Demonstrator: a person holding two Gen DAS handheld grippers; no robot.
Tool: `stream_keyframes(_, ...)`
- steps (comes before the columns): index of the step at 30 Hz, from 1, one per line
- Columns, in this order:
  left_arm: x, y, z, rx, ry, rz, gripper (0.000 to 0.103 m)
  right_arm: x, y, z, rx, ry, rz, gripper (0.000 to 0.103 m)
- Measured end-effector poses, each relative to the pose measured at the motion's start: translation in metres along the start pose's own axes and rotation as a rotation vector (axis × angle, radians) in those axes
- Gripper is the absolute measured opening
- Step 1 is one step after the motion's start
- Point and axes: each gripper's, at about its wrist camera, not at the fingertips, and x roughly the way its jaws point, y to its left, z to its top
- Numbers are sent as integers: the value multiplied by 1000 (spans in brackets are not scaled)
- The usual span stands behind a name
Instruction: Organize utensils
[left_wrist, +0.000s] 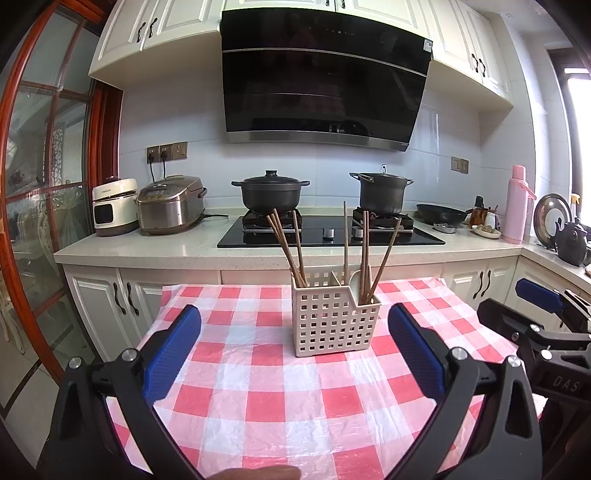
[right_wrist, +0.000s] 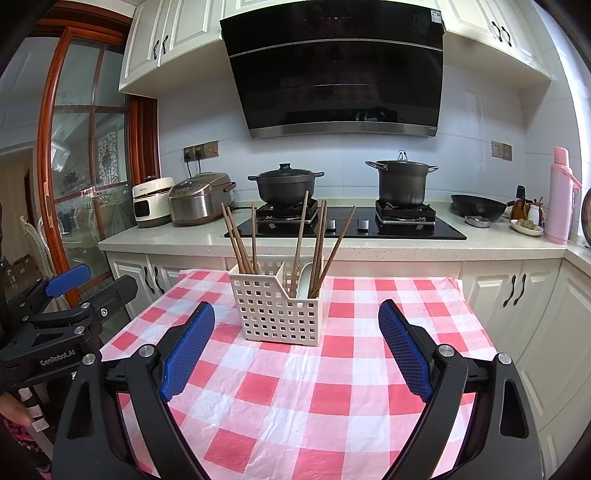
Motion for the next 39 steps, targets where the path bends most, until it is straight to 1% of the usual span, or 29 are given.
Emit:
stream_keyframes(18,-7,2,1,8,-4,-20,98,-5,-3,0,3,-8,-6,85)
stream_keyframes(31,-10,4,3,2,-12,-13,98,-4,-3,0,4,-6,-7,85)
stream_keyframes(39,-8,1,3,24,-6,-26,98,-4,-3,-2,1,-3,-5,85)
